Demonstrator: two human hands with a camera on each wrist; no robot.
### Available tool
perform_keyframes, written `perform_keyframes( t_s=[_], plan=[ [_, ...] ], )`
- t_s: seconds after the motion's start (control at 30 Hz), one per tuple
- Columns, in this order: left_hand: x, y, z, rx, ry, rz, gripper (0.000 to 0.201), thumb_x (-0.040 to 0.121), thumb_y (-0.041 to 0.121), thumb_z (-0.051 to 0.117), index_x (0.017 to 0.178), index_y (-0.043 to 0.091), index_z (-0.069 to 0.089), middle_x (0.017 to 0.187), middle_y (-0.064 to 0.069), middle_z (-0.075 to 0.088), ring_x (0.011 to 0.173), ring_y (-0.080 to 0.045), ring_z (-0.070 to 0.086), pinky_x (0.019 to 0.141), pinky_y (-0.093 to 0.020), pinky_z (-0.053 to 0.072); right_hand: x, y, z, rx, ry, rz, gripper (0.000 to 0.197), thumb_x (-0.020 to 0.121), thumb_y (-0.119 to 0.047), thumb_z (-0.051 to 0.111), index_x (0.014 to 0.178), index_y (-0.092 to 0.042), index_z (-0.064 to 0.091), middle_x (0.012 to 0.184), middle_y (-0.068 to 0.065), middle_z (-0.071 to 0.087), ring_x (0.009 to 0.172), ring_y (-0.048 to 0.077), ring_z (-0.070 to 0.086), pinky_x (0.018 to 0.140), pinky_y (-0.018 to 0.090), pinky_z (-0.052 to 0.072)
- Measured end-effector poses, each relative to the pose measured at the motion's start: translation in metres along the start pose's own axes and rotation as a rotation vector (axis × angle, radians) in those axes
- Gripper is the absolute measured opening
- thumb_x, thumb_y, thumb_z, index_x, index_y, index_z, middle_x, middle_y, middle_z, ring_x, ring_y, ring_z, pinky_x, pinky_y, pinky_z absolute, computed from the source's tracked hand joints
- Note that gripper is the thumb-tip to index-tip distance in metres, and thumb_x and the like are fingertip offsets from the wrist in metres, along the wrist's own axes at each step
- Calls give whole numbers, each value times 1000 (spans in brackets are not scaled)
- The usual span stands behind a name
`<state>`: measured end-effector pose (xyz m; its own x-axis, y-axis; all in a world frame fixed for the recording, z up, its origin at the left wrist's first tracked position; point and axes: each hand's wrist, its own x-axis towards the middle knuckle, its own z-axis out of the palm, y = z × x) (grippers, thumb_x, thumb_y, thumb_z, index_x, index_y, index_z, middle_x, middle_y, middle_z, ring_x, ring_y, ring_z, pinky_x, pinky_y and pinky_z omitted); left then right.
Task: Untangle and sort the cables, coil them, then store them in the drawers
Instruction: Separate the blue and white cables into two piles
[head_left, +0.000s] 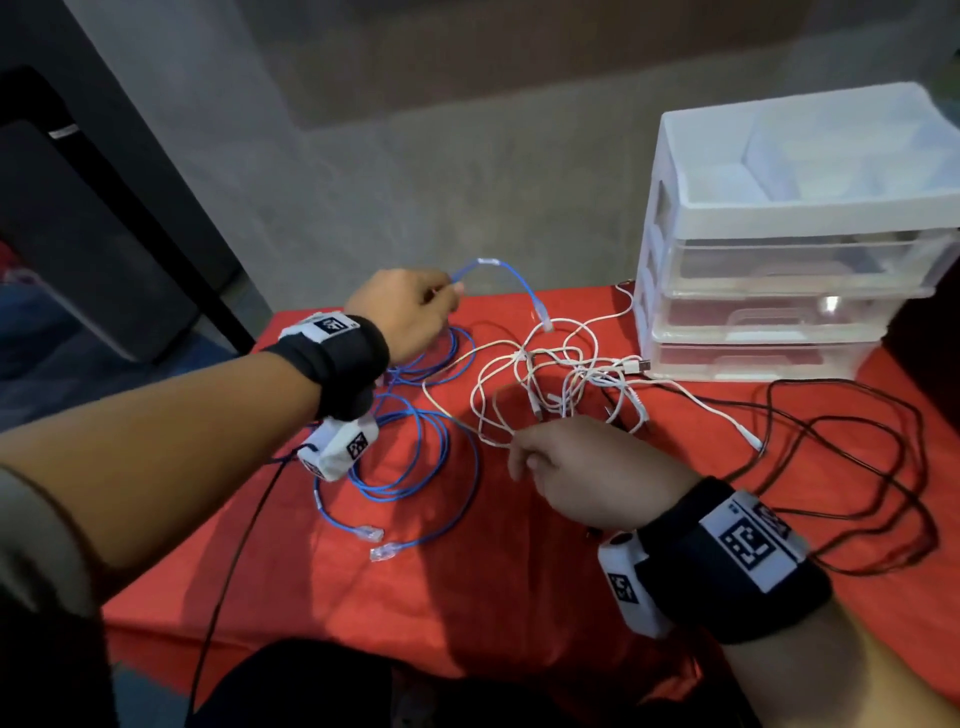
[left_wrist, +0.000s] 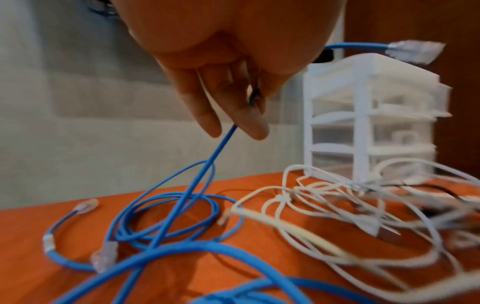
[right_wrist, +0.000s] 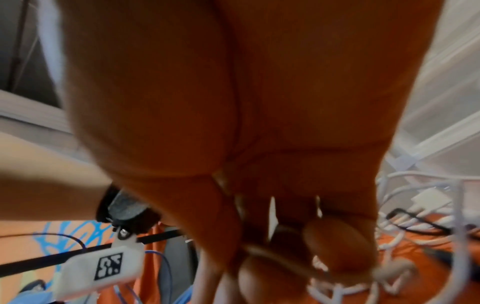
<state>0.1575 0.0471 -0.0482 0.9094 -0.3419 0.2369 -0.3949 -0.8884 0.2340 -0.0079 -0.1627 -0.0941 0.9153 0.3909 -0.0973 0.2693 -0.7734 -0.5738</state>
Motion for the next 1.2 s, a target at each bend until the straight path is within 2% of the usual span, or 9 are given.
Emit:
perform_keyframes(
  t_s=[0.13,0.27,0.4,0.5,0.7,0.87,0.97,1.1,1.2],
  plan=[
    [10,-33,-24,176,102,-85,41,92,57,44,94,25,68,84,-2,74,86,-31,70,72,-35,55,-7,13,-17,-110,-2,126,25,89,-16,50,87,-30,72,80,-13,62,81,8,60,74,23,49],
    [3,-76,-28,399,-104,-92,30,96,37,55,117,21,70,117,-13,71,109,-38,64,86,-38,53,-13,26,-39,-183,58,229,26,84,-15,51,82,-29,73,92,-10,72,92,16,66,81,29,52],
    [-13,-106,-8,351,-254,-310,73,92,29,60,158,19,28,157,-19,37,138,-39,45,111,-40,39,-14,33,-43,-150,71,230,31,86,-15,49,83,-31,75,91,-13,71,86,9,64,72,25,48],
    [-19,-114,-2,290,-243,-445,93,89,29,63,161,29,4,167,-20,2,145,-40,35,116,-41,33,-14,31,-41,-127,84,186,32,90,-16,48,85,-33,74,76,-20,64,71,-3,57,63,15,40],
    [-37,-90,-34,255,-125,-179,48,92,37,59,139,28,56,146,-9,54,126,-32,58,109,-37,43,-16,30,-48,-100,146,66,32,95,-19,53,88,-41,75,69,-30,58,73,-12,54,62,9,34],
    [-65,-79,-96,-601,113,-396,16,100,33,59,103,24,72,91,2,72,75,-16,67,78,-35,54,-18,32,-48,-49,159,15,32,97,-20,54,87,-42,74,84,-45,55,75,-4,59,64,13,41],
    [-90,-87,-124,-645,205,-464,19,102,30,57,95,21,72,88,-3,69,63,-11,60,58,-22,50,-17,32,-44,-63,144,18,30,97,-21,54,89,-43,74,83,-53,50,77,-6,58,63,11,38],
    [-132,-117,-106,-210,-243,-533,64,79,78,55,106,22,70,108,-6,73,78,-14,67,66,-26,55,-15,32,-38,-97,140,27,28,97,-26,55,91,-47,73,78,-44,58,72,-4,57,69,23,42],
    [-166,-138,-73,41,-540,-592,125,50,103,50,152,32,37,155,1,44,138,-18,47,115,-35,37,-13,23,-33,-85,140,-4,25,97,-27,58,97,-46,75,95,-18,70,86,2,62,81,24,46]
  ],
)
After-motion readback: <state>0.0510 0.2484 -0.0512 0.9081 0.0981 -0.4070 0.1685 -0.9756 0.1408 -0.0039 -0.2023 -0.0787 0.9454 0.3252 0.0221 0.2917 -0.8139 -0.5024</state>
